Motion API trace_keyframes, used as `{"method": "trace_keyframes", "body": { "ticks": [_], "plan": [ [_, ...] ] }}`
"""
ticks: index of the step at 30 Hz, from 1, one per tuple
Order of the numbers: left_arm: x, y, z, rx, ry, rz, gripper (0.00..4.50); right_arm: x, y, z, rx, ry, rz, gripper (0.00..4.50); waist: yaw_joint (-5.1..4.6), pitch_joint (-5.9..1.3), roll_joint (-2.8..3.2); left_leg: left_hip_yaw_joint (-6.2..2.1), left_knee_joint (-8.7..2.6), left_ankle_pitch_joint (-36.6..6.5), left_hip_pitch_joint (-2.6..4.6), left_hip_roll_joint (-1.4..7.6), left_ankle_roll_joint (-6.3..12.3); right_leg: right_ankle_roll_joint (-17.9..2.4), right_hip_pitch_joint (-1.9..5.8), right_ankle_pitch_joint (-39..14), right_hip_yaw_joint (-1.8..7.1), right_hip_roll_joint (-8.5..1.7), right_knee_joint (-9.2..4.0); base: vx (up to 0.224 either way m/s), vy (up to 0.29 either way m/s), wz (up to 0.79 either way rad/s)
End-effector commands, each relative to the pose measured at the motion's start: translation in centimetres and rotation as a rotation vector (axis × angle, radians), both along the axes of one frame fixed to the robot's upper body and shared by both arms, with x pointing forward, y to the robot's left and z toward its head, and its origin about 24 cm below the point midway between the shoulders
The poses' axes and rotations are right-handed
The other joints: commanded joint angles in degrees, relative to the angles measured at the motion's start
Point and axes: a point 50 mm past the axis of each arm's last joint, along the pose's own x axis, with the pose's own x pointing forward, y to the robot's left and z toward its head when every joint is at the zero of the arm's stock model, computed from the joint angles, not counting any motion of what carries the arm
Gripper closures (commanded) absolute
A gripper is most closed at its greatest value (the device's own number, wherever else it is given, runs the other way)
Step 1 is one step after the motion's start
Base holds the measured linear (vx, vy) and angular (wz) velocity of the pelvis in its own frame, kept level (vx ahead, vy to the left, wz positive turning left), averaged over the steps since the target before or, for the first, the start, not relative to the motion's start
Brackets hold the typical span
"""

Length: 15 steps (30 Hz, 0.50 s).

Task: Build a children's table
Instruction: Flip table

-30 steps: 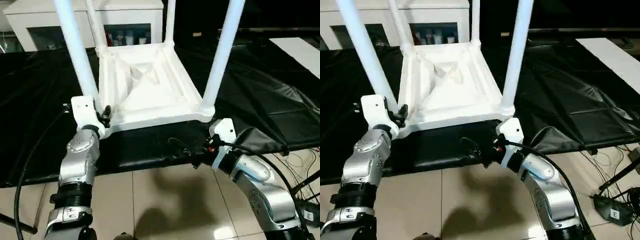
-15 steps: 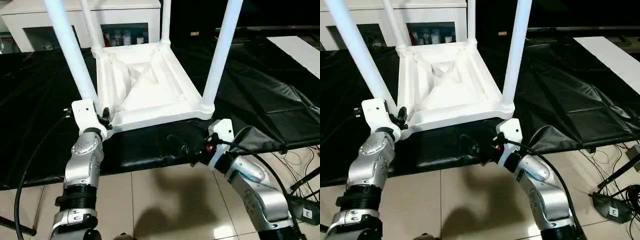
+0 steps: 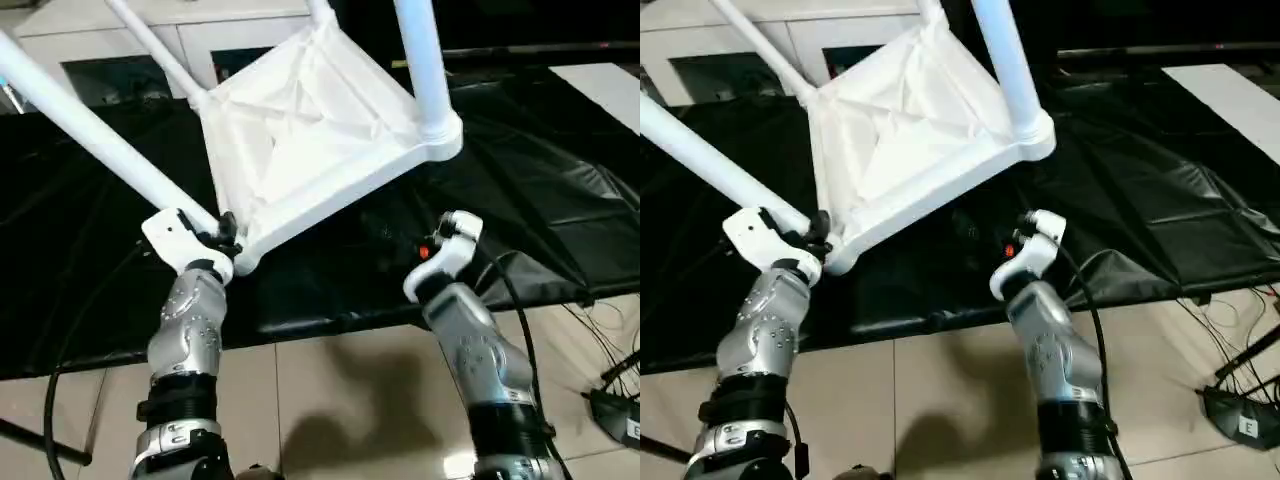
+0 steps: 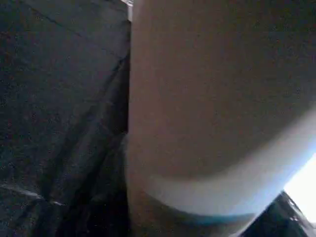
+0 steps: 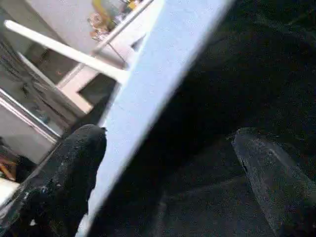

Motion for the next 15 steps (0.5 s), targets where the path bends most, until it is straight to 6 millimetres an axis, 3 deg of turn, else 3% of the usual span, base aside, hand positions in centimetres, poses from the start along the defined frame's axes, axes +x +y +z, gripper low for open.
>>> {"method": "trace_keyframes", "body": {
  "ticks": [1, 2, 5, 11, 15],
  "plan": [
    [-0.1, -1.7, -0.7, -0.090, 0.036, -0.058, 2.33, 0.2, 0.7, 0.7, 0.062, -0.037, 0.038, 0.00, -0.16, -3.91, -1.00, -0.40, -3.89, -4.73, 1.37, 1.89, 4.25, -11.91, 2.03, 3.05, 1.62, -2.90, -3.26, 0.000, 0.000, 0.00],
    [-0.2, -1.8, -0.8, -0.095, 0.041, -0.054, 2.33, 0.4, 1.4, 1.2, 0.103, -0.063, 0.075, 0.00, -0.19, -3.98, -1.37, -0.37, -3.80, -3.82, 1.12, 1.88, 4.81, -11.44, 2.12, 4.08, 1.61, -2.98, -3.13, 0.000, 0.000, 0.00],
    [-0.2, -1.8, -0.8, -0.105, 0.042, -0.051, 2.33, 0.9, 1.9, 1.6, 0.127, -0.066, 0.088, 0.00, -0.10, -4.11, -1.30, -0.35, -3.58, -2.02, 0.85, 1.76, 5.94, -11.76, 2.03, 5.35, 1.50, -3.10, -2.80, 0.000, 0.000, 0.00],
    [-0.2, -2.2, -0.5, -0.108, 0.026, -0.068, 2.33, 3.4, 1.5, 1.2, 0.198, 0.046, -0.032, 0.00, -0.04, -3.79, -1.84, 0.15, -3.76, -3.81, 1.14, 1.88, 5.18, -12.57, 1.52, 0.84, 1.49, -3.17, -3.05, 0.000, 0.000, 0.00],
    [-0.3, -2.2, -0.5, -0.109, 0.026, -0.072, 2.33, 4.6, 2.0, 1.4, 0.216, 0.074, -0.046, 0.00, -0.17, -3.89, -1.98, 0.38, -3.47, -1.60, 0.84, 1.74, 6.54, -12.42, 1.56, 3.98, 1.34, -3.18, -2.65, 0.000, 0.000, 0.00]
  ]
}}
